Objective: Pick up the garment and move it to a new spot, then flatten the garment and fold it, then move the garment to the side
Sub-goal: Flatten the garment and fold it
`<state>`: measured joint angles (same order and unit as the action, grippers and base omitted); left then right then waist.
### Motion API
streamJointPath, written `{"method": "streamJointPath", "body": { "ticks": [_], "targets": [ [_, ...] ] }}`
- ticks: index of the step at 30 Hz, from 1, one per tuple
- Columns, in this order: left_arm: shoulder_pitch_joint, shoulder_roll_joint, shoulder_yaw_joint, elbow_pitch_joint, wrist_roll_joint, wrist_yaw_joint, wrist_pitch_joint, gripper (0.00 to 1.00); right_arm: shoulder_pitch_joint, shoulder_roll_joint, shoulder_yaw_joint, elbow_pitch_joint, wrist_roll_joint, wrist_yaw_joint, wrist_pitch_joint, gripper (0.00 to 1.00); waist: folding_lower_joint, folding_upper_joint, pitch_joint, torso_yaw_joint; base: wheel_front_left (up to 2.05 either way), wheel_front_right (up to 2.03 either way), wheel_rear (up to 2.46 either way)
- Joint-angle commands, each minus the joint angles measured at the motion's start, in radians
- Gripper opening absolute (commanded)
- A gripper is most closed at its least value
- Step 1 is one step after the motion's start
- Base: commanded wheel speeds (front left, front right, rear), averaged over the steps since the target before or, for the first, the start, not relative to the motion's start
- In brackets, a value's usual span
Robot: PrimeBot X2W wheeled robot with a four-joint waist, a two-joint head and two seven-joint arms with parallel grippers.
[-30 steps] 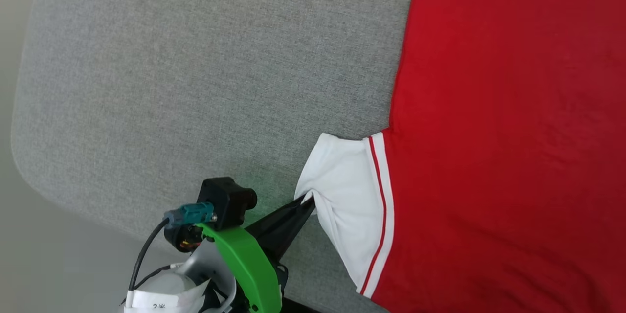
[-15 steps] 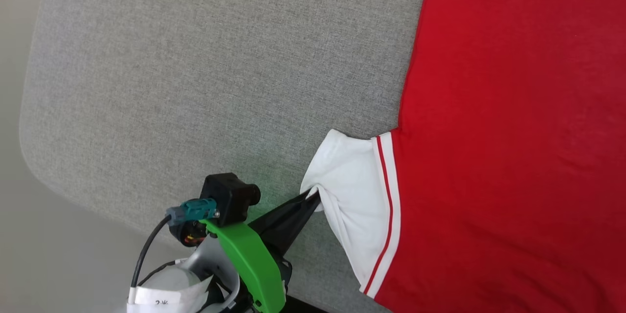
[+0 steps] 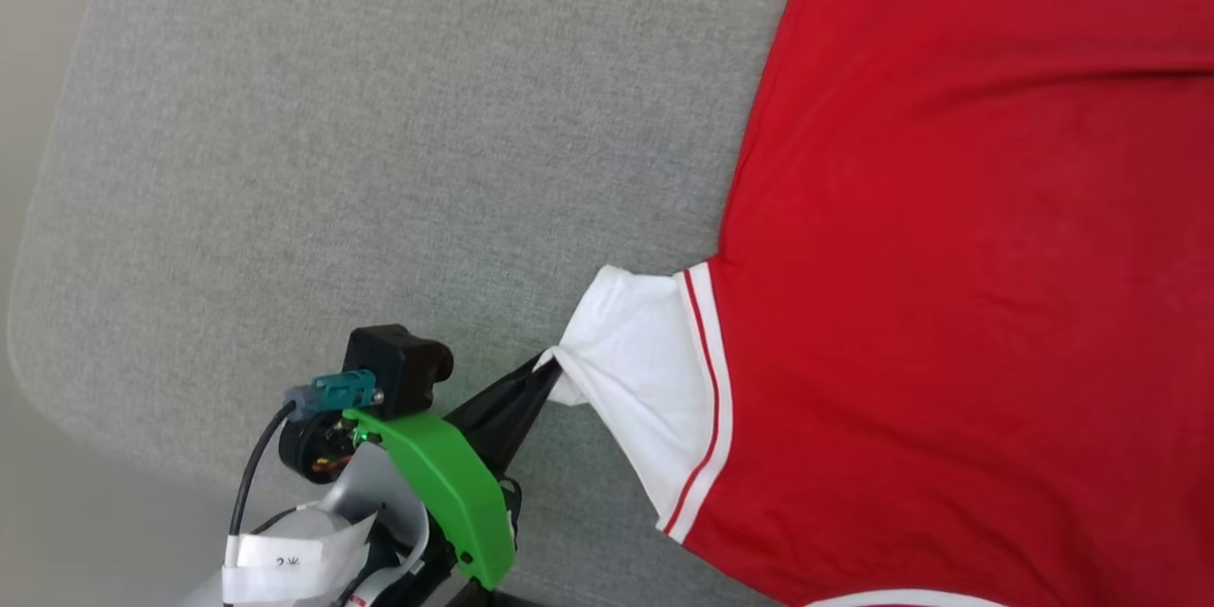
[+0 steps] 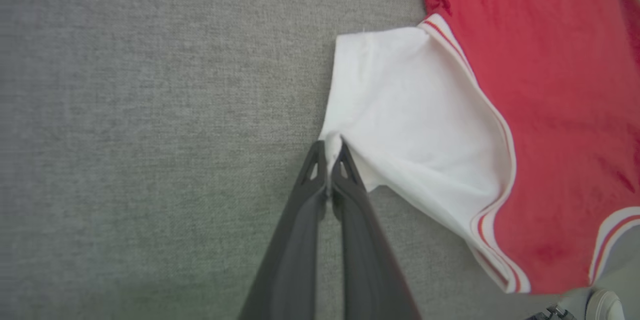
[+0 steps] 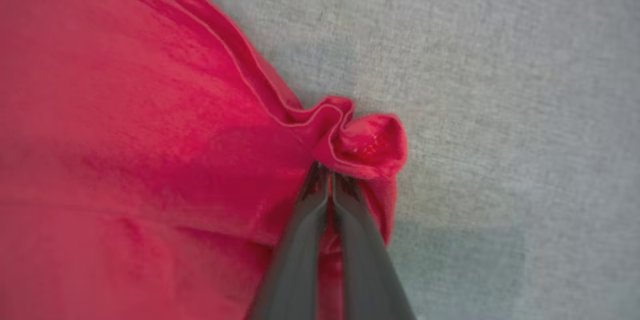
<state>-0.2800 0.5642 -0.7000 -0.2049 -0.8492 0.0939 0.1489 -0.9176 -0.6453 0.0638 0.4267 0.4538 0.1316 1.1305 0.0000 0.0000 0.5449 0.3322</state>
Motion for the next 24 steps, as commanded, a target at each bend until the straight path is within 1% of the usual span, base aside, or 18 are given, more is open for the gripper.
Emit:
{"method": "streamJointPath", "body": {
  "ticks": [1,6,14,19,24],
  "targets": [
    [0.013,0.006,0.006,0.004,-0.002,0.009,-0.006,0.00,0.080,0.006,0.008,0.025,0.012,-0.001,-0.005,0.00,0.0000,0.0000,-0.090,-0.071,0.00,0.00,0.00],
    [0.042,0.014,0.010,0.020,-0.014,0.025,-0.007,0.00,0.213,0.036,0.008,0.011,0.066,-0.001,-0.071,0.00,0.0000,0.0000,-0.185,-0.124,0.00,0.00,0.00],
    [0.105,0.024,0.014,0.060,-0.041,0.047,-0.016,0.00,0.460,0.035,0.012,-0.052,0.146,-0.001,-0.180,0.00,0.0000,0.0000,-0.328,-0.196,0.00,0.00,0.00],
    [0.138,0.024,0.014,0.081,-0.052,0.054,-0.029,0.00,0.586,0.043,-0.002,-0.110,0.172,-0.001,-0.225,0.00,0.0000,0.0000,-0.382,-0.226,0.00,0.00,0.00],
    [0.161,0.013,0.011,0.102,-0.060,0.056,-0.048,0.00,0.699,0.065,-0.045,-0.164,0.188,-0.001,-0.256,0.00,0.0000,0.0000,-0.420,-0.244,0.00,0.00,0.00]
  ]
}}
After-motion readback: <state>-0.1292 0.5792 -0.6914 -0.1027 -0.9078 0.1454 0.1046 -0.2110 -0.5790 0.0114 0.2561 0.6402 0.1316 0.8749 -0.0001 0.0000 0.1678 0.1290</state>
